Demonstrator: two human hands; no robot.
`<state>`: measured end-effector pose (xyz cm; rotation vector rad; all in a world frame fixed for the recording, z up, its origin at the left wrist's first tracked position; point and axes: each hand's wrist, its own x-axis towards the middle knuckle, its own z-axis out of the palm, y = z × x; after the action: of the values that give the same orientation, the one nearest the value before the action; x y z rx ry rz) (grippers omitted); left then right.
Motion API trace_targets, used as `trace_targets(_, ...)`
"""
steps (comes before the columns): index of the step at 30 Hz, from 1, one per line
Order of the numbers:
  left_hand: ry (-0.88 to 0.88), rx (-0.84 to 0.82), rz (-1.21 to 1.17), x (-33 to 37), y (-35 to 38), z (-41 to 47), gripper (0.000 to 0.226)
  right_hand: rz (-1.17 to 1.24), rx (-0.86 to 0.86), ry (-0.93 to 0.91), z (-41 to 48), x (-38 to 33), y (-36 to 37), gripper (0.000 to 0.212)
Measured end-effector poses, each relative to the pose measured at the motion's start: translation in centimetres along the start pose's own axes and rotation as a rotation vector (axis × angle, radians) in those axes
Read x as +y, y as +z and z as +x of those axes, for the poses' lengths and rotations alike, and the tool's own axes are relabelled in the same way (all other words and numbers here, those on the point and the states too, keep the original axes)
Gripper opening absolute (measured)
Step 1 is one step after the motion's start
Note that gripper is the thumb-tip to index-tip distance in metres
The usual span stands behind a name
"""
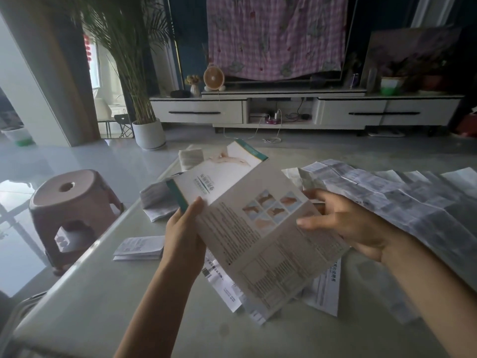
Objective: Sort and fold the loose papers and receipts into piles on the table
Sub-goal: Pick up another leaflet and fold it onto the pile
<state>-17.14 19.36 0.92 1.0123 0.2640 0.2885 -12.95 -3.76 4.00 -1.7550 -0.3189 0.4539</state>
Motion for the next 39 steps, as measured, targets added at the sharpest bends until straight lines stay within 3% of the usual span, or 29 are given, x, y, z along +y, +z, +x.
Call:
trace_targets(3, 0.007, -0.055, 0.048, 0.0, 0.0, -0.2, 0.02, -0.052, 0.035, -0.131, -0.5, -0.8, 0.5, 0.033)
trace_targets(7, 0.091, -0.164, 0.078, 1.3, 0.2, -0.5, 0.055, 0.045, 0.068, -0.304, -1.0, -1.6, 0.2, 0.03)
trace_targets(10, 0.124, -0.3, 0.267, 1.8, 0.4, -1.3, 0.051, 0.076, 0.038, -0.402, -1.0, -1.9, 0.0, 0.033)
trace_targets(13, 0.19, -0.328, 0.392, 1.7, 0.5, -1.6, 0.039, 0.133, 0.037, -0.434, -0.7, -2.0, 0.0, 0.034)
trace_targets(19, 0.081, -0.36, 0.229, 1.9, 0.0, -1.4, 0.016, 0.102, 0.051, -0.39, -0.2, -0.8, 0.2, 0.047)
trace_targets(21, -0.006, -0.379, 0.085, 1.8, 0.5, -1.8, 0.015, -0.113, 0.19, -0.403, 0.2, -0.3, 0.8, 0.039)
trace_targets(23, 0.018, -0.285, -0.032, 1.1, 1.2, -2.2, 0.018, -0.364, 0.559, -0.458, 0.6, 0.3, 1.5, 0.039)
trace_targets(25, 0.111, -0.15, -0.166, 0.2, 2.0, -2.4, 0.018, -0.35, 0.829, -0.476, 0.2, 0.5, 2.5, 0.037)
trace_targets(26, 0.143, -0.114, -0.228, -0.2, 2.2, -2.4, 0.019, -0.218, 0.78, -0.411, -0.2, 0.3, 3.1, 0.04)
trace_targets(29, 0.075, -0.163, -0.282, -1.3, 3.5, -3.5, 0.019, 0.24, 0.21, -0.078, -1.1, -0.5, 4.6, 0.072)
trace_targets(30, 0.029, -0.182, -0.244, -1.8, 3.8, -3.9, 0.019, 0.314, 0.105, -0.053, -1.0, -0.4, 4.8, 0.068)
trace_targets(32, -0.007, -0.157, -0.045, -2.8, 4.0, -4.6, 0.017, 0.376, 0.129, -0.127, -0.7, -0.1, 5.2, 0.044)
trace_targets(35, 0.2, -0.013, 0.489, -3.4, 3.3, -4.3, 0.021, 0.368, 0.306, -0.153, 0.0, 0.5, 4.5, 0.022)
trace_targets(37, 0.262, -0.009, 0.618, -2.9, 2.3, -3.6, 0.046, 0.337, 0.246, -0.144, -0.1, 0.6, 3.8, 0.014)
trace_targets(39, 0.098, -0.22, 0.537, -1.9, 2.0, -3.4, 0.049, 0.225, 0.052, -0.098, -0.4, 0.6, 3.5, 0.017)
